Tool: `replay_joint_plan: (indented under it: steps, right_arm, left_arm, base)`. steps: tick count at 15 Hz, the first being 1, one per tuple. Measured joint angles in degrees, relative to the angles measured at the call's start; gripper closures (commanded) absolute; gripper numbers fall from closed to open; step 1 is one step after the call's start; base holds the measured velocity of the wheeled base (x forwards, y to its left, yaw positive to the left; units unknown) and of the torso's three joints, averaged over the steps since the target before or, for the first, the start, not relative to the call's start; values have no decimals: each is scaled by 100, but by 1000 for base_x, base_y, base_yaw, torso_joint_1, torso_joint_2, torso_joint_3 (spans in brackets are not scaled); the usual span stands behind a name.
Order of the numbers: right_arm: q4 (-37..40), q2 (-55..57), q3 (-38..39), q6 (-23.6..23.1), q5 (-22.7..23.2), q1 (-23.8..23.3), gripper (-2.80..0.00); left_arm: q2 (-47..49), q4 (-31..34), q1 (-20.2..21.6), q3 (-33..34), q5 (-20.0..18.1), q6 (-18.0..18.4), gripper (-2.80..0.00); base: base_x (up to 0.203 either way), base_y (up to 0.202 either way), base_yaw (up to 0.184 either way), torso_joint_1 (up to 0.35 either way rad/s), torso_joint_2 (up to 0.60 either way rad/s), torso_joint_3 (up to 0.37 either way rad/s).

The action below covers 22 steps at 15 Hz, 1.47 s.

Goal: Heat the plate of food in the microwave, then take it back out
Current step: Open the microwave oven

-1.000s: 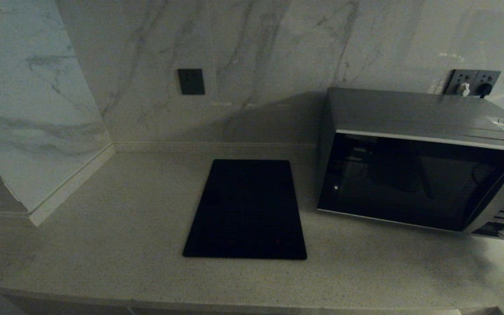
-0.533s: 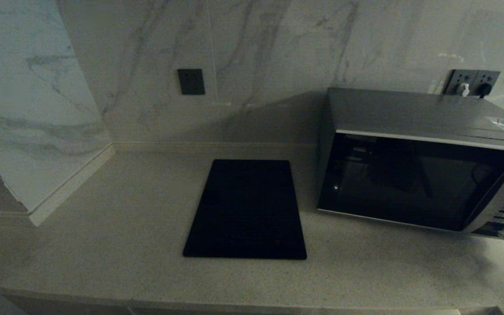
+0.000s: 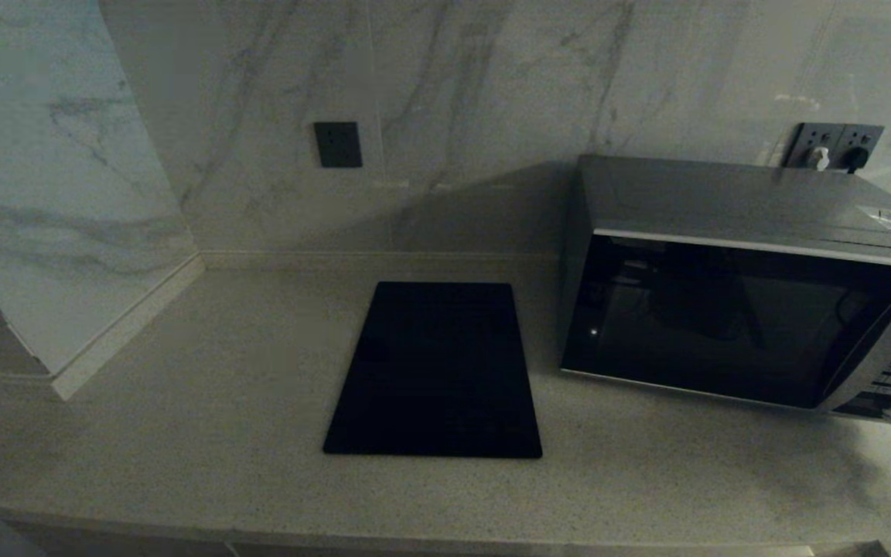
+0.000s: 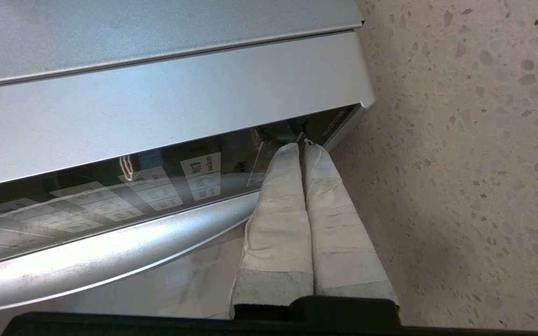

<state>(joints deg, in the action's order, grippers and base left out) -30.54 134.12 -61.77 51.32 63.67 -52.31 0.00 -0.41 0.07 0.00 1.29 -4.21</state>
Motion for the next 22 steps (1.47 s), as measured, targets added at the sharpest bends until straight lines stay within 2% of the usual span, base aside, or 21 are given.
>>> replay_joint_plan:
  steps: [5,9,12,16,18,20,22]
  right_arm:
    - [-28,-487,644,-124,11,-36,0]
    - [-11,-1450,1254,-349,-47,-327,0]
    - [0,-2514,1563,-557,-455,-566,0]
    - [97,-4297,1975,-1290,-1514,-733,0]
    - [365,-5244,2113,-1806,-2135,-648,0]
    - [859,-6106,2164,-2401,-3139,-150,0]
    - [1336,-6852,2189,-2954,-4485,794,0]
  left_arm:
    - [0,0,4,0,0,0,0]
    - [0,0,0,0,0,1,0]
    - [0,0,0,0,-1,4,0]
    - [0,0,0,0,0,0,0]
    - [0,-2,0,0,0,2,0]
    - [0,0,0,0,-1,2,0]
    - [0,0,0,0,-2,2,0]
  base:
    - [0,0,0,0,0,0]
    - [0,0,0,0,0,0]
    - [0,0,0,0,0,0]
    - [0,0,0,0,0,0]
    - [0,0,0,0,0,0]
    - [0,0,0,0,0,0]
    - [0,0,0,0,0,0]
